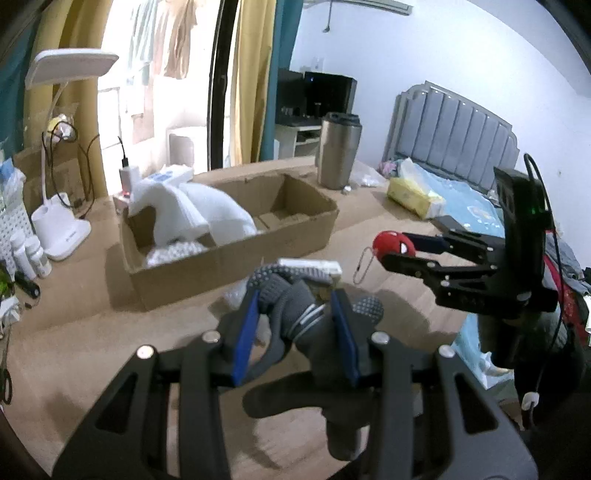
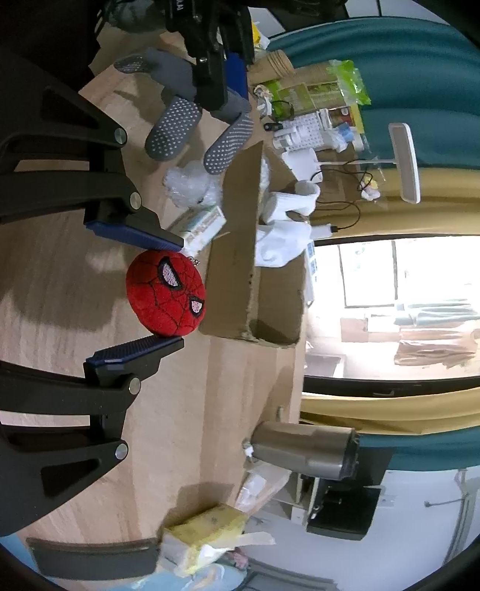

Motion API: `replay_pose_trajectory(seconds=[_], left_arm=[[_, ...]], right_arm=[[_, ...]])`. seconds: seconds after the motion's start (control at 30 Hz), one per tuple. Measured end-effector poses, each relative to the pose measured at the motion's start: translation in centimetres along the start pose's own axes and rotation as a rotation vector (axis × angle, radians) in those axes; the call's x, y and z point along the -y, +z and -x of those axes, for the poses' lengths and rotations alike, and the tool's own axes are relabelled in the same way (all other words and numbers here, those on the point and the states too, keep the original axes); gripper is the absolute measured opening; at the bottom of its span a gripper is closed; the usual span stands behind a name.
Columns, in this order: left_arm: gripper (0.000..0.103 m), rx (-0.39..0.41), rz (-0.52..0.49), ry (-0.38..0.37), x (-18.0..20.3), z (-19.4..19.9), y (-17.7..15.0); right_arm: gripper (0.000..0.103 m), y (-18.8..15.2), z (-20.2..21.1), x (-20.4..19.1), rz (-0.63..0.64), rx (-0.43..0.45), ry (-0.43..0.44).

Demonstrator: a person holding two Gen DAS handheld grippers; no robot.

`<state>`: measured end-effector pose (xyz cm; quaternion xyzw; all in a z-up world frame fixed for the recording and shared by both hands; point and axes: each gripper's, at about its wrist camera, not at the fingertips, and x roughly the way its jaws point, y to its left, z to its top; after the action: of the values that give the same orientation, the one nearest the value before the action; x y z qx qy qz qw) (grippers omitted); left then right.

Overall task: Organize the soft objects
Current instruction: 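Carry the gloves and red plush ball into the box and release both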

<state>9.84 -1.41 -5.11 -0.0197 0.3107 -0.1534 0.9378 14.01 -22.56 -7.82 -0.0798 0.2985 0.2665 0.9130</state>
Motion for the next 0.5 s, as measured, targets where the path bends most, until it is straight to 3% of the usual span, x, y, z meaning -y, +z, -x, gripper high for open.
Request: replay_pose_trajectory(seconds=[0.5], left_arm=[[0.041,0.096,0.002,0.009,-1.1,0.2,2.8]], right_arm=[[0.049,3.3,0.3,0.5,0.062,0.081,-0.023]])
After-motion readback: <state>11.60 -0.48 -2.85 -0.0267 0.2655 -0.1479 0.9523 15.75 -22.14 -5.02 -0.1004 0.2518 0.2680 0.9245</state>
